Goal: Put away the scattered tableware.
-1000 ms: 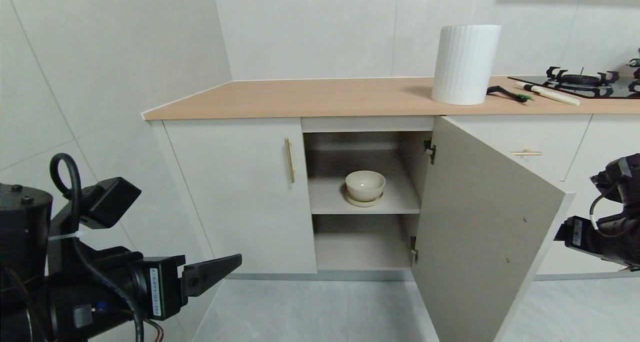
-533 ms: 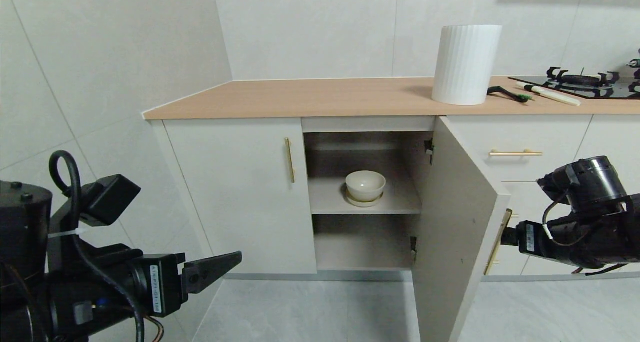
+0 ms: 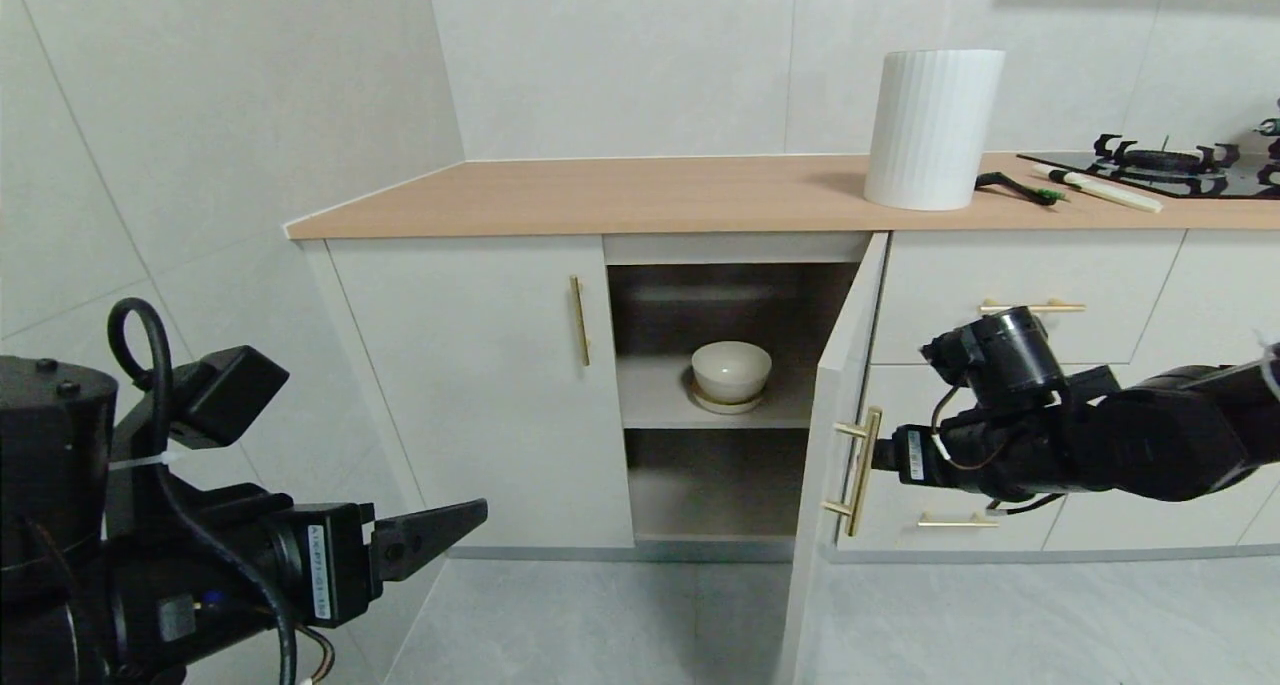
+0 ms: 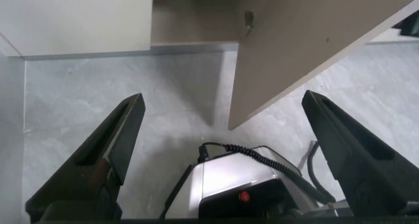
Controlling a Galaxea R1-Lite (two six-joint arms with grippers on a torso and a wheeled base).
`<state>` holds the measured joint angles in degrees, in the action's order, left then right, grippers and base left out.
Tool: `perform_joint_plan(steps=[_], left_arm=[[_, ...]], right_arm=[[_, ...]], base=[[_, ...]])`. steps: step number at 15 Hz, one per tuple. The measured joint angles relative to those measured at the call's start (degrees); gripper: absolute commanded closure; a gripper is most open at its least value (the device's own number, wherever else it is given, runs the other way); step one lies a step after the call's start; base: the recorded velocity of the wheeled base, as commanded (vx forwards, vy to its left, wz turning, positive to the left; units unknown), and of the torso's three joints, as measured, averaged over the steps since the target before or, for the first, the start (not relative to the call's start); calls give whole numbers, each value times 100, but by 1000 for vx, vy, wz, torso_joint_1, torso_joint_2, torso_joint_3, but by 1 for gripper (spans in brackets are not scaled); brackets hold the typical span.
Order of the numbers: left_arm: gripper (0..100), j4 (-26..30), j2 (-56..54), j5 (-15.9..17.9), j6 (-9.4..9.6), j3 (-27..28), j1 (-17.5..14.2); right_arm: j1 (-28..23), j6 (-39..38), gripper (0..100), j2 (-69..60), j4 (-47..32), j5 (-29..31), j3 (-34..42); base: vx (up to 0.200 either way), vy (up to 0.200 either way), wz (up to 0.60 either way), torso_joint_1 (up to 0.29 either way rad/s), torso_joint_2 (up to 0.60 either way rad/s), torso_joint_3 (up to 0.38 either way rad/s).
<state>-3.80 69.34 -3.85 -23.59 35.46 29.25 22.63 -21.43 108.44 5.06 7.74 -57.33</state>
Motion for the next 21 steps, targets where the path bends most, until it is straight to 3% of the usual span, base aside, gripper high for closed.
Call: perform_joint_plan(steps=[5,9,17,21], left_arm=[[0,-66,48,-6,2,-11,2],[0,-76,76,-11,5,-13,2],[0,-73,133,-22,137,-21,0],[0,-90,166,-17,129,-7,0]], right_arm=[[212,-32,0,575,38,-384,-686],[240,-43,0,837,477,-384,-779],[347,-244,0,1025,723,-384,-780],[479,-712,0,1174,1125,-386,-848]], base=[[0,0,0,0,0,0],[0,0,0,0,0,0],[200,0,0,2,2,1],[0,0,0,0,0,0]])
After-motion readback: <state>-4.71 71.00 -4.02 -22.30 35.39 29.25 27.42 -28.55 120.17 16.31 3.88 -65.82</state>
